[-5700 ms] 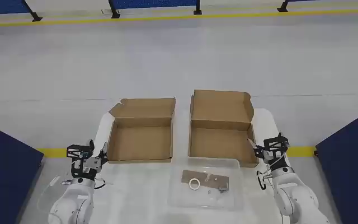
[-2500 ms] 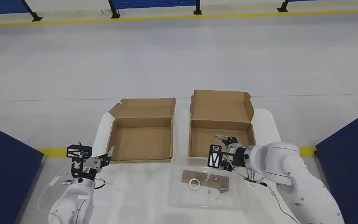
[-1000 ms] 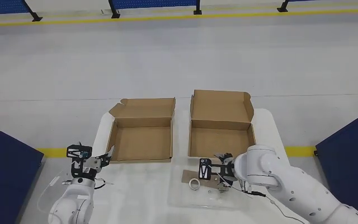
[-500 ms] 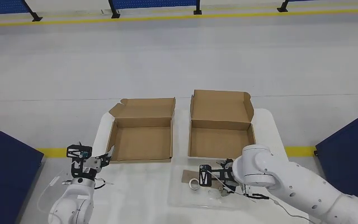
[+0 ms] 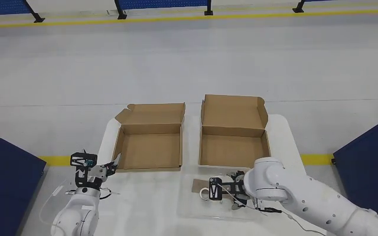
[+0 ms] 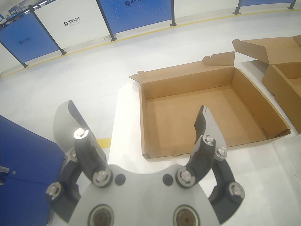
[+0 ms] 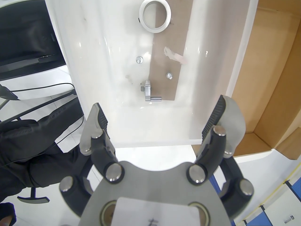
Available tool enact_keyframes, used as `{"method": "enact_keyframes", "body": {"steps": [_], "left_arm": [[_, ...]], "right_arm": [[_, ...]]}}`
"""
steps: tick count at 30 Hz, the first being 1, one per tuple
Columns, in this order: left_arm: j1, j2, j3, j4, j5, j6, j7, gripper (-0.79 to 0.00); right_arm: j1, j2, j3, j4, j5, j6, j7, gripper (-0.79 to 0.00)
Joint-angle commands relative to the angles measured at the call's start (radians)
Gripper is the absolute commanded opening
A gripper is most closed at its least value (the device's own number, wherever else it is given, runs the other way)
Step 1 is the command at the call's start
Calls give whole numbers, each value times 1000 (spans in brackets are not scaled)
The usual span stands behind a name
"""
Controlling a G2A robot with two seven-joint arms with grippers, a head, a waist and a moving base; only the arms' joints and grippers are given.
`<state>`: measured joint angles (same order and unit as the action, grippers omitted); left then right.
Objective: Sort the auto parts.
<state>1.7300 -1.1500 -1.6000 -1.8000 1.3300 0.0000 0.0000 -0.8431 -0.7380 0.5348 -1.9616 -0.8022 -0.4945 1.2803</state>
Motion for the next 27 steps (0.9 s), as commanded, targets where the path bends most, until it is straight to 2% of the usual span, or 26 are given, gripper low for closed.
{"method": "enact_keyframes", "body": {"steps": [1, 7, 15, 18, 27], "left_arm": [[0, 0, 0, 0, 0, 0, 0, 0], [0, 0, 0, 0, 0, 0, 0, 0], [0, 0, 0, 0, 0, 0, 0, 0], [0, 0, 0, 0, 0, 0, 0, 0], [0, 0, 0, 0, 0, 0, 0, 0]], "right_arm": [[-1, -5, -7, 10, -3, 1, 6, 0], [-1, -23, -31, 40, -12, 10, 21, 0], [-1, -23, -31, 40, -12, 10, 21, 0], [-14, -28, -53, 43, -104, 50, 41, 0], [-32, -55, -83, 87, -136, 44, 3, 0]]}}
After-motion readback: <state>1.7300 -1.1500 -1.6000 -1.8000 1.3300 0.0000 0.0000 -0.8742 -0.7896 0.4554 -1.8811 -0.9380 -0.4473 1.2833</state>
